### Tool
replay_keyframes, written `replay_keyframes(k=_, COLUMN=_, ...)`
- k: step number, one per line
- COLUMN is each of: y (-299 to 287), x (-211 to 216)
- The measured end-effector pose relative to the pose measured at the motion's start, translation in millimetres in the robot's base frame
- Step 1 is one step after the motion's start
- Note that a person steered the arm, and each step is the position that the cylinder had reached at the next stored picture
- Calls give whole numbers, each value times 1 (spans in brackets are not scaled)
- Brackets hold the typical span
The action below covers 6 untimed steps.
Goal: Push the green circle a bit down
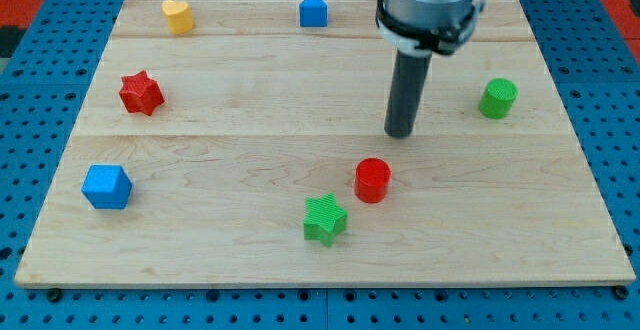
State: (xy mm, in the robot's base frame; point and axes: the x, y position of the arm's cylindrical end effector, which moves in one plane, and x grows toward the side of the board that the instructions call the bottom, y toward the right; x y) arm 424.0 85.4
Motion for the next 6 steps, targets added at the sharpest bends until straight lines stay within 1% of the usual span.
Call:
replay_keyframes(k=1, y=67, x=-33)
replay_keyframes(k=2, y=95, x=-45)
replay_keyframes(k=3, y=108, x=-45)
replay_keyframes(k=4, y=124, x=-60)
replay_keyframes(k=5, y=134, x=-40)
replay_keyframes(k=6, y=157, x=-13)
